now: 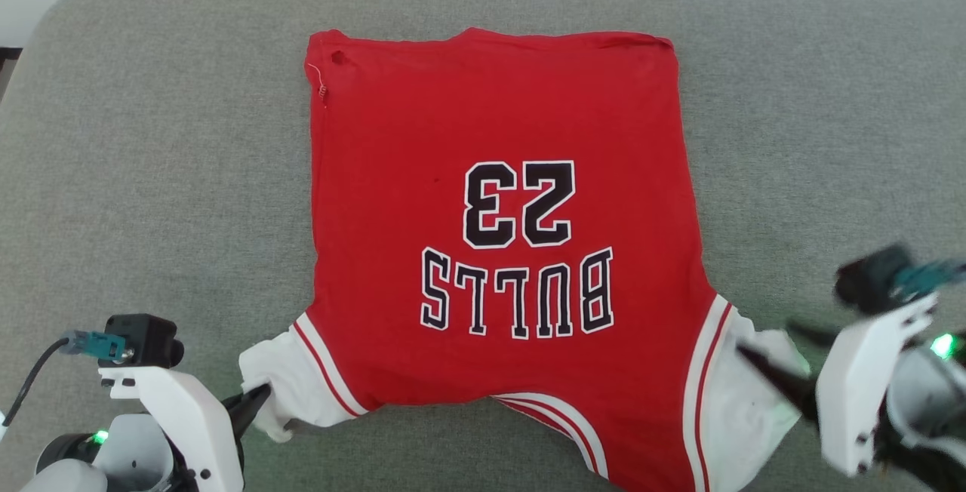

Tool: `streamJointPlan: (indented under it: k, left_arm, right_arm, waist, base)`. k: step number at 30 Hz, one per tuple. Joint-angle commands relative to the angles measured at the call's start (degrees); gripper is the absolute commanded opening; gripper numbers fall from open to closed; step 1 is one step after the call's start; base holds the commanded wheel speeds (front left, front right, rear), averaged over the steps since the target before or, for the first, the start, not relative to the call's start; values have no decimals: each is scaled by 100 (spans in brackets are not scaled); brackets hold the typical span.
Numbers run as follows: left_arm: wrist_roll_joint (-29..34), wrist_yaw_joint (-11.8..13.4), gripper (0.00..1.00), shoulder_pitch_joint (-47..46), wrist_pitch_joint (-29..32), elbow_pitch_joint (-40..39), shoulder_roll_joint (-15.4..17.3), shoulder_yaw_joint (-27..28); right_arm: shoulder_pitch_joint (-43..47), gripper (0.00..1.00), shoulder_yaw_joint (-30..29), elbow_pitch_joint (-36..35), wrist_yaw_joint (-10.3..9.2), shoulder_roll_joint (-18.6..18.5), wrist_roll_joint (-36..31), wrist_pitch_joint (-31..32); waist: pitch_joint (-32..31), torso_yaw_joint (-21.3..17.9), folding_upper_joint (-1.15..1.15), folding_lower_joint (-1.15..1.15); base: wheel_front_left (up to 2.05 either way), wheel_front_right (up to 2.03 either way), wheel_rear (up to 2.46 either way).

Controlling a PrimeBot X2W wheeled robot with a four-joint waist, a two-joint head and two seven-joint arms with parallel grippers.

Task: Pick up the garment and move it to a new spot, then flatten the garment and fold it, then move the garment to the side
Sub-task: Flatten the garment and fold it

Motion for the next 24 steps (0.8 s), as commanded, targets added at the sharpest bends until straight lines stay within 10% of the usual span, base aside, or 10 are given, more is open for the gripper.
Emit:
streamJointPlan:
  k: [1,9,24]
  left_arm:
    - [34,-25,0,-61,-48,-14,-21,11]
    - [180,-231,0,-312,-155,-35,-176,-78]
    - [484,-863,0,-1326,-125,386,-868,-547]
  right_arm:
    - [-141,100,-80,-114,-2,58,-53,-1]
    - [-1211,100,-429,-328,-2,587,-818,-482]
    - [-4302,100,-419,3383,-3,463,-1599,-1056]
  waist:
    - [7,10,0,0]
    - [227,199,0,0]
    - [917,1217,0,0]
  base:
    - [0,0,0]
    - [0,0,0]
    - [0,0,0]
